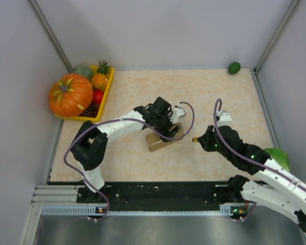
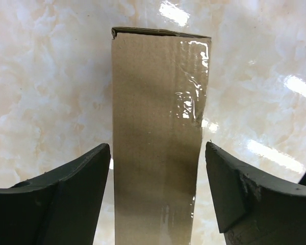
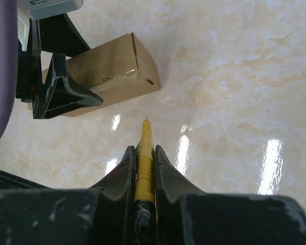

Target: Unpack the express box

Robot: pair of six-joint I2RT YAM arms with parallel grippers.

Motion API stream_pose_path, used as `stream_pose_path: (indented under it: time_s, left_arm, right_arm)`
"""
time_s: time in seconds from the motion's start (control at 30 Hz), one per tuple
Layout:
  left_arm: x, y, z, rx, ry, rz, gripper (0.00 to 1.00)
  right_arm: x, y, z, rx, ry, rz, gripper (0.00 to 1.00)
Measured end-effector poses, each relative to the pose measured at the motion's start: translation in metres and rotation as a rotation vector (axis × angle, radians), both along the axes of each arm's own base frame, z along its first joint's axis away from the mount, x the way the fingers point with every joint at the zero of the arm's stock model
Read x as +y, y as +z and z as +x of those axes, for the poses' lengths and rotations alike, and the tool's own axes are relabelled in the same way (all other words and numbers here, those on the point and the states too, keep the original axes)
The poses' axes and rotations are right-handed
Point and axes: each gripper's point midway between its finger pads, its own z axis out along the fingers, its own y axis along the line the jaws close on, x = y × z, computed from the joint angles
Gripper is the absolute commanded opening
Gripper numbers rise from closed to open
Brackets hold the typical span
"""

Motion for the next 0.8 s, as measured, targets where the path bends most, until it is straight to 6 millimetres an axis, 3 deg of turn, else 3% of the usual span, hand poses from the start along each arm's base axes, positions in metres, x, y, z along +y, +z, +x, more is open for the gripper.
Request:
stream_pose_path:
  time_s: [0.13,0.3,0.4,0.5,0.63,0.8]
  left_arm:
    - [-0.002,0.009,-0.002,0.021,0.02,-0.035,0.81]
    - [0.002,0.046,0.006,0.017,0.092,-0.15,0.76]
    - [0.026,0.075,0.025,-0.009,0.231,-0.255,0.62]
    - [0.059,0.085,0.046,-0.005,0.406,-0.311,0.49]
    - [0.1,0.065,0.063,0.04,0.64,-0.273,0.42]
    - [0.114,0.019,0.044,0.178,0.757,-0.188,0.39]
  right_arm:
    - [0.001,-0.006,0.001,0.011,-0.016,0.016,0.0]
    - [0.009,-0.027,0.005,0.051,-0.024,0.005,0.0]
    - [0.02,-0.039,0.012,0.074,-0.021,0.004,0.0]
    - [0.031,-0.051,0.02,0.093,-0.025,0.005,0.0]
    - [0.045,-0.06,0.034,0.095,-0.035,0.008,0.0]
    - [0.061,-0.065,0.052,0.099,-0.043,-0.015,0.0]
